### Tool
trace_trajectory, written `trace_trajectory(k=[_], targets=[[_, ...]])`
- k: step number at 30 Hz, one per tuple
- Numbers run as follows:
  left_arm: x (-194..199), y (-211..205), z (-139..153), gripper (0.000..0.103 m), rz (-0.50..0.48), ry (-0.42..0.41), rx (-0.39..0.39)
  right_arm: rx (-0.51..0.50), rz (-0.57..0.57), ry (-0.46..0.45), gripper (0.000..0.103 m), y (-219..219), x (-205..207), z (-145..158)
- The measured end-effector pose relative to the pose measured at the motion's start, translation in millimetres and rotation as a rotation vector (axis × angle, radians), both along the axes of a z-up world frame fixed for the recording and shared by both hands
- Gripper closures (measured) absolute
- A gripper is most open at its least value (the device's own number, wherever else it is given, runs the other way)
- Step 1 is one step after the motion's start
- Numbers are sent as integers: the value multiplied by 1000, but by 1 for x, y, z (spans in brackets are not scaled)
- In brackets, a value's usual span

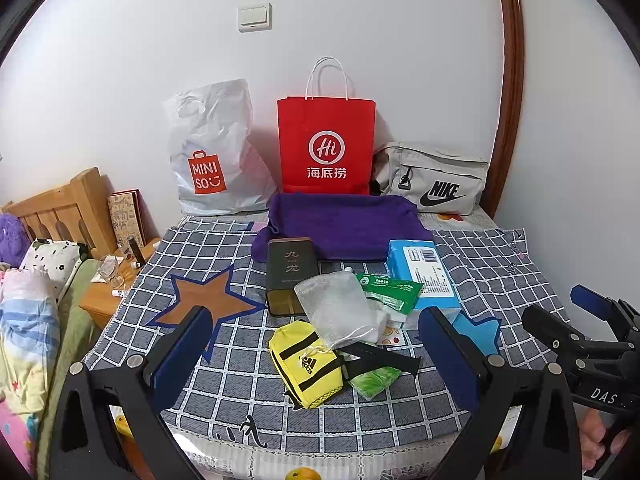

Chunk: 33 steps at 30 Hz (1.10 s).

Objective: Organize soft objects

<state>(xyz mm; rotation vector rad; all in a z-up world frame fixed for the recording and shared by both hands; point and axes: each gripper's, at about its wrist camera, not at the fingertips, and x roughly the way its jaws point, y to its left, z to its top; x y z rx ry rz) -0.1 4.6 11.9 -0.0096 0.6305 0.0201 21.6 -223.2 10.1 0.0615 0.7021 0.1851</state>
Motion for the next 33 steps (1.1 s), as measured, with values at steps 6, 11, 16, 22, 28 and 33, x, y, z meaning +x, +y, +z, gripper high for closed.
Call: trace_trajectory(k=[6, 11, 16, 22, 28, 33], targets=[[-1, 0, -1, 0, 0, 0, -1, -2, 7, -2, 0, 3, -2, 1], [-1, 1, 0, 0, 0, -1, -2, -6, 12, -6, 0, 5, -4, 3], [0, 1, 0, 0, 0, -2, -2, -8, 14, -6, 0, 6, -4, 3], [-1, 1, 1, 0, 2, -3, -2, -8, 14, -8, 0, 6, -4, 4], [-1, 2, 1, 0, 1, -4, -2, -7, 14, -9, 0, 6, -4, 4], [-2, 1, 0, 0, 1, -4, -2, -7, 13, -11, 0, 6, -5, 4]])
